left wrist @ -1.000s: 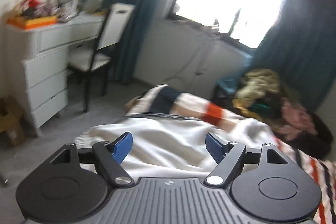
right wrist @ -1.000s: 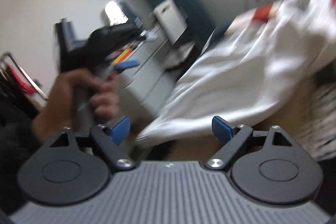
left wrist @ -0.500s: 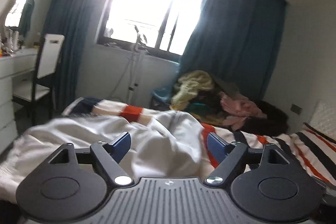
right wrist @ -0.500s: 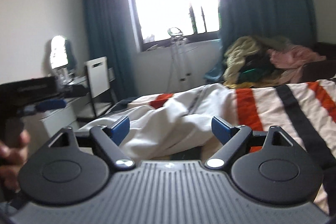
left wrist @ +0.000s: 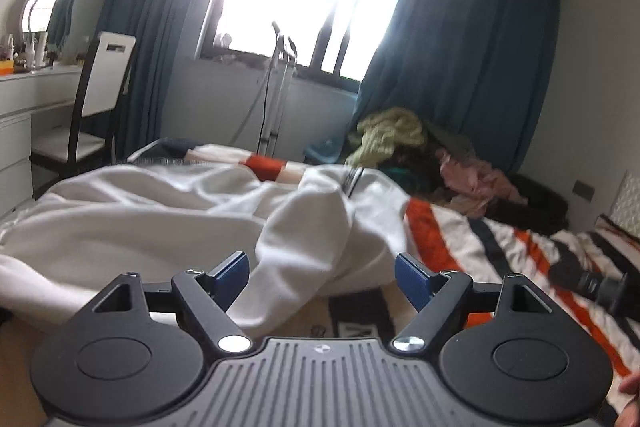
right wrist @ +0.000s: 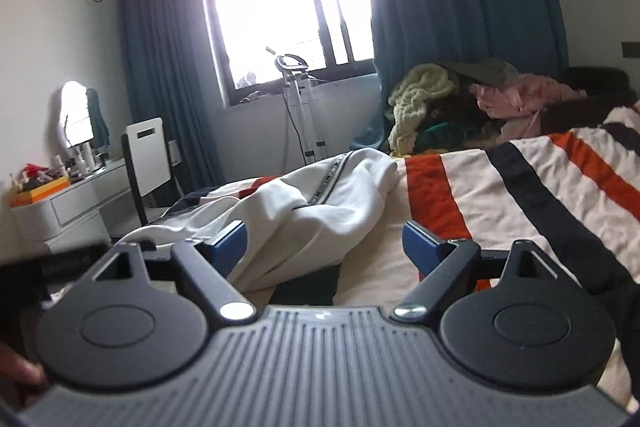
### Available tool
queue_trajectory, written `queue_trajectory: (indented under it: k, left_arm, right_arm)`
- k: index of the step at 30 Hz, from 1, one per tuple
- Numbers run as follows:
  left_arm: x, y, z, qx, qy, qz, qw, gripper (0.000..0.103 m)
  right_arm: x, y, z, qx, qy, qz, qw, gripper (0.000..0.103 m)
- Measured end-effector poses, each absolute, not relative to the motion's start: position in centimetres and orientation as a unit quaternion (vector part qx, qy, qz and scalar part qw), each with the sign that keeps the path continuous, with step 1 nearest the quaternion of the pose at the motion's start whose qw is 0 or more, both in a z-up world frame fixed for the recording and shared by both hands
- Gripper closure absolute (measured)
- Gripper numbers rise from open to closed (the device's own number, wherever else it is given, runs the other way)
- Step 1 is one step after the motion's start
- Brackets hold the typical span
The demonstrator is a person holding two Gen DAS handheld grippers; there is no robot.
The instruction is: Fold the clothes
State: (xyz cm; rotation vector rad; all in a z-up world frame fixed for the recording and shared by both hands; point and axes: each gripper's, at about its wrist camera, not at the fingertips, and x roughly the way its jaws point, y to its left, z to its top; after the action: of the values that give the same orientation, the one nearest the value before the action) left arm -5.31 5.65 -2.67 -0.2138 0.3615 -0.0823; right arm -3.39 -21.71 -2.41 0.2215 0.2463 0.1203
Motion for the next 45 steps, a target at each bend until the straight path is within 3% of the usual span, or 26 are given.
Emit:
queue_trajectory:
  k: [21, 31, 34, 40, 44, 45]
  left_arm:
    - [-2.2, 4.5, -4.6, -0.094, 0.222, -0.049, 0.969, 0.018]
    - [13.0, 4.5, -3.9, -0.117, 0.274, -0.015, 0.954, 0.018]
    - [18.3, 3.8, -3.9, -0.114, 0.270, -0.009, 0.956, 0.011]
    - [29.1, 2.2, -4.1, -0.086, 0.274, 0.007, 0.958, 0.009]
    - [36.2, 1.1, -5.6, -0.073, 0.323, 0.000, 0.944, 0.017]
    - [37.4, 0.7, -6.1, -0.064, 0.334, 0.003, 0.940, 0.023]
  right_arm:
    - [-4.6, -21.9, -2.9, 0.096, 0.132, 0.005, 0.987, 0.016]
    - [-4.1, -23.8, -4.0, 0.134, 0.158, -0.028, 0.978, 0.016]
    - [-2.9, -24.5, -5.0, 0.154, 0.176, -0.033, 0.972, 0.016]
    - [1.7, -25.6, -8.2, 0.173, 0.210, -0.063, 0.960, 0.017]
    - [5.3, -26.7, -10.5, 0.199, 0.228, -0.075, 0.950, 0.017]
    - [6.1, -26.9, -11.1, 0.205, 0.232, -0.078, 0.948, 0.017]
